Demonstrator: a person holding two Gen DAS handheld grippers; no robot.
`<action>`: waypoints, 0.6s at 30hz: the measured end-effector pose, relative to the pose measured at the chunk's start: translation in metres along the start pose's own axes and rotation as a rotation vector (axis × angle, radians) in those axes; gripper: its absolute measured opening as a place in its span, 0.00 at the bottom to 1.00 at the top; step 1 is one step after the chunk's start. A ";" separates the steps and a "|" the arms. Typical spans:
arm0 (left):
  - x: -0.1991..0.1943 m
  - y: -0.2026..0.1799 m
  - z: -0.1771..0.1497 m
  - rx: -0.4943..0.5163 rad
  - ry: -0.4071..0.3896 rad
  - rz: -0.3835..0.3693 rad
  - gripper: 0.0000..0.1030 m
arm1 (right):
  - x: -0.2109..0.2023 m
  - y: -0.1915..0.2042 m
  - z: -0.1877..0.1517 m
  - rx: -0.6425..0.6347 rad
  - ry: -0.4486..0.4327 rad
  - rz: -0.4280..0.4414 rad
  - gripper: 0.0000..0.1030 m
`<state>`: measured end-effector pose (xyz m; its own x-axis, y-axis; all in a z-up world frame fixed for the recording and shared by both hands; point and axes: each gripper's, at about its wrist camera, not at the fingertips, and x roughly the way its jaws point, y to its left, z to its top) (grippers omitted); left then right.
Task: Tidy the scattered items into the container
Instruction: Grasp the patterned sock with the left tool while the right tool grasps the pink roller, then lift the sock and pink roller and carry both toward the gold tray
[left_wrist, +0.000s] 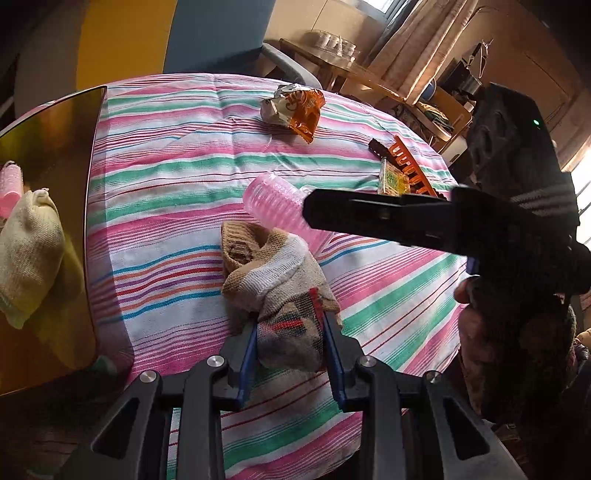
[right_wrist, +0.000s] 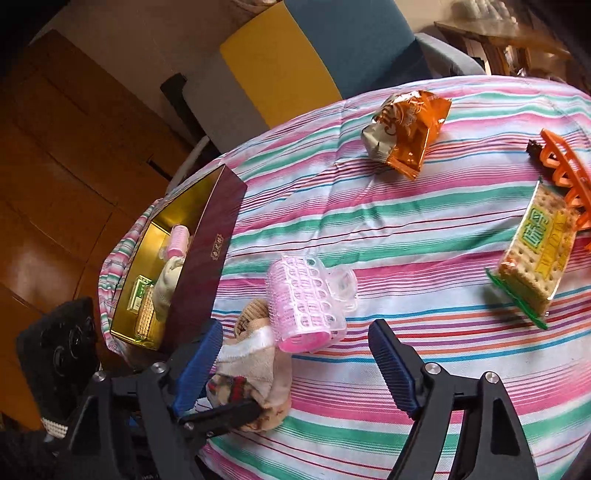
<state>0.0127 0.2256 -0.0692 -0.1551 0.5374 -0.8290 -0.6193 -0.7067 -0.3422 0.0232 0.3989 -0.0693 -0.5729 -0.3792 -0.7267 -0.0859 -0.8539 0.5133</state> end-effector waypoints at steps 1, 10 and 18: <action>0.000 0.000 -0.001 0.001 0.000 -0.001 0.31 | 0.005 0.002 0.002 0.013 0.008 0.014 0.79; -0.001 0.005 -0.004 -0.004 -0.007 -0.003 0.31 | 0.027 0.021 0.002 -0.088 -0.011 -0.237 0.52; 0.006 -0.004 -0.007 0.038 0.012 0.016 0.26 | -0.012 -0.014 -0.013 -0.009 -0.080 -0.352 0.52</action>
<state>0.0198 0.2280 -0.0758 -0.1564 0.5205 -0.8394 -0.6454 -0.6972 -0.3120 0.0419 0.4105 -0.0738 -0.5710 -0.0322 -0.8203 -0.2823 -0.9306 0.2330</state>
